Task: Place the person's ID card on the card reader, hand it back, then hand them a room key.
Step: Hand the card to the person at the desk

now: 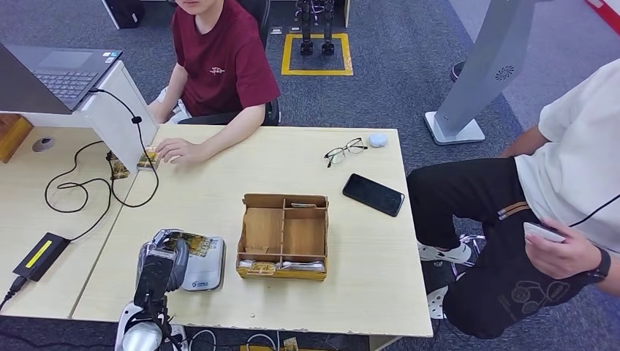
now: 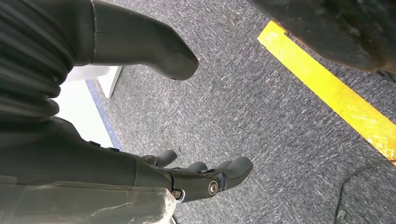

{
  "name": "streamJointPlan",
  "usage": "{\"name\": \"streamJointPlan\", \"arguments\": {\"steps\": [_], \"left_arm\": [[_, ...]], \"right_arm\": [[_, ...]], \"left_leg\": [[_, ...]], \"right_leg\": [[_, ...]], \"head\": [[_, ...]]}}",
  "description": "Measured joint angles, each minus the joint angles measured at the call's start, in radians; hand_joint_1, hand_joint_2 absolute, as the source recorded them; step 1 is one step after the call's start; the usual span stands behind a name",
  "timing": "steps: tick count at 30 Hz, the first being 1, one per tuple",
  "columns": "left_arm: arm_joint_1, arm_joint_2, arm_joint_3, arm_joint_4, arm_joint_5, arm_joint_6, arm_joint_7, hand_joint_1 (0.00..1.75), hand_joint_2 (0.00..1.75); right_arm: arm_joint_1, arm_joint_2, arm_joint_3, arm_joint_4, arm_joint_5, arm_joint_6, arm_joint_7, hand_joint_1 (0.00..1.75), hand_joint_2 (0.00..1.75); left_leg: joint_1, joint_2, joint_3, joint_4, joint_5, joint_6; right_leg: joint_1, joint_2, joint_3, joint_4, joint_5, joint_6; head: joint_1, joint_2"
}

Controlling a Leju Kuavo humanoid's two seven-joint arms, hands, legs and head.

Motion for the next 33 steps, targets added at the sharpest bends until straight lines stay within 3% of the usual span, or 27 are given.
{"name": "streamJointPlan", "arguments": {"steps": [8, 16, 20, 25, 28, 33], "left_arm": [[-0.012, -0.004, -0.002, -0.056, -0.147, 0.224, -0.145, 1.75, 1.75], [-0.033, -0.004, -0.002, -0.056, -0.191, 0.263, -0.159, 1.75, 1.75], [-0.048, -0.007, 0.01, -0.053, -0.369, 0.337, -0.194, 1.75, 1.75], [-0.121, -0.07, 0.162, -0.023, -0.692, 0.364, -0.359, 1.75, 1.75], [-0.159, -0.109, 0.254, -0.003, -0.75, 0.364, -0.367, 1.75, 1.75], [-0.204, -0.15, 0.322, 0.038, -0.757, 0.364, -0.369, 1.75, 1.75]], "right_arm": [[-0.003, 0.0, 0.005, 0.0, 0.012, 0.015, -0.003, 0.0, 1.75], [-0.006, 0.0, 0.016, 0.0, 0.019, 0.019, 0.0, 0.0, 1.75], [-0.01, 0.0, 0.023, -0.002, 0.035, 0.034, 0.004, 0.0, 1.75], [-0.029, -0.001, 0.041, -0.011, 0.059, 0.061, 0.018, 0.0, 1.75], [-0.036, -0.003, 0.048, -0.017, 0.061, 0.067, 0.022, 0.0, 1.75], [-0.039, -0.007, 0.05, -0.025, 0.062, 0.063, 0.025, 0.0, 1.75]], "left_leg": [[0.0, 0.0, 0.0, 0.0, 0.0, 0.0], [0.0, 0.0, 0.0, 0.0, 0.0, 0.0], [0.0, 0.0, -0.001, 0.0, 0.0, 0.0], [0.0, 0.001, -0.001, 0.0, 0.0, 0.0], [0.0, 0.001, 0.0, 0.0, 0.001, 0.0], [0.0, 0.001, -0.001, 0.0, 0.001, 0.0]], "right_leg": [[0.0, 0.0, 0.0, 0.0, 0.0, 0.0], [0.0, 0.0, 0.0, 0.0, 0.0, 0.0], [0.0, 0.0, -0.001, 0.0, 0.0, 0.0], [0.0, 0.001, -0.001, 0.0, 0.001, 0.0], [0.0, 0.002, -0.002, 0.0, 0.002, -0.001], [0.0, 0.001, -0.002, 0.0, 0.002, -0.001]], "head": [[0.0, 0.0], [0.0, 0.0], [0.0, 0.0], [0.0, 0.0], [-0.001, 0.0], [-0.001, 0.0]]}}
